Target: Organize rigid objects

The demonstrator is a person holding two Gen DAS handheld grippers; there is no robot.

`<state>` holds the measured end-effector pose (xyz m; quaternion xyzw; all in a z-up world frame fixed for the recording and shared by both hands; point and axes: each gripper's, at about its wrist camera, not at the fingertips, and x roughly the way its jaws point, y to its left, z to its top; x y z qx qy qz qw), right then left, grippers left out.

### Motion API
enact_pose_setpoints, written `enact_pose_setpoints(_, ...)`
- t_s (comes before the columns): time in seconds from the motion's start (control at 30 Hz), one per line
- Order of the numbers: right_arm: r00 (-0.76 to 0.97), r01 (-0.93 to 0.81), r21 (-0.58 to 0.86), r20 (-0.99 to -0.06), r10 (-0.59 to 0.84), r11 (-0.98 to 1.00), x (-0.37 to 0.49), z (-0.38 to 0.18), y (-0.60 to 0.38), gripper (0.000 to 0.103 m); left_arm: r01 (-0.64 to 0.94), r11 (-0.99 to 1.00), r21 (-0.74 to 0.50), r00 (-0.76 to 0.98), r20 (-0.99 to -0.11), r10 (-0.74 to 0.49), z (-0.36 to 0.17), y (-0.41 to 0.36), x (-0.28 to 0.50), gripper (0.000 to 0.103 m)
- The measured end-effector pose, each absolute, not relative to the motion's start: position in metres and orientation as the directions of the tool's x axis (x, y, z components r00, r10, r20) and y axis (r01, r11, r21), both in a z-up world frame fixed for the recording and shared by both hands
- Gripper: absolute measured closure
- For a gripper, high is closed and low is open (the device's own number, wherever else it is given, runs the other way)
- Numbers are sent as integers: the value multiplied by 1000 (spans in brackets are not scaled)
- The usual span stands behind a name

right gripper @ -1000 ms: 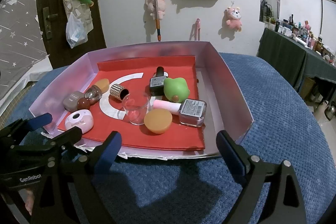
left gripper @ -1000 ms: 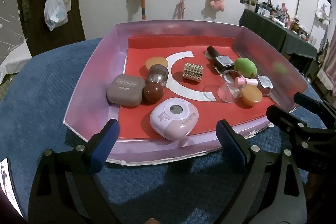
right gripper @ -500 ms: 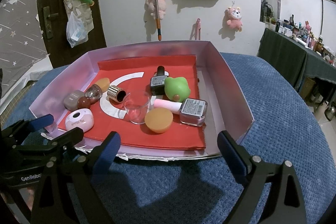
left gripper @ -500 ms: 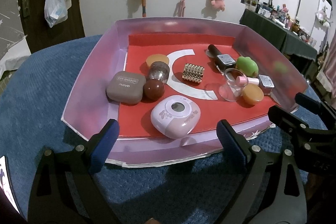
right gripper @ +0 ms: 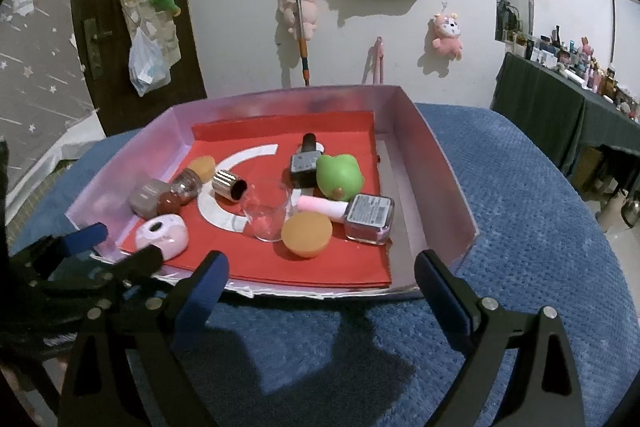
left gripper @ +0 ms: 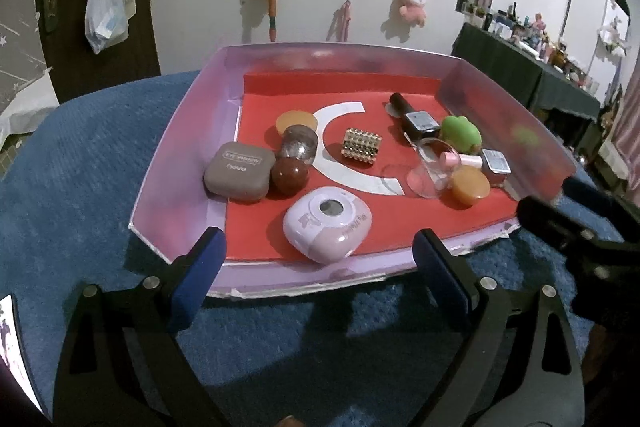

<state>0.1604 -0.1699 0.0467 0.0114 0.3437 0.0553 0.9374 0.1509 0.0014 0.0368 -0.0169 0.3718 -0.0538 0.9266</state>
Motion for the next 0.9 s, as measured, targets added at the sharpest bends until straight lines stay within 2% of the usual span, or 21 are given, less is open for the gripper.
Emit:
enact_pose_setpoints(0.27,775,-130,69,-615,145,989,130,70,-171,2,103,989,-109,694,-705,-150,47,1,126,8)
enact_pose_setpoints(0.5,719,-173,109,-665,201,979,107,59,-171,2,116,986,-118,650,-742,-165,33,-4,100,8)
enact_pose_setpoints(0.9,669,-141,147,-714,204,979,92,31,-183,2,97,989,-113,601,-785,-149,9,-2,84,8)
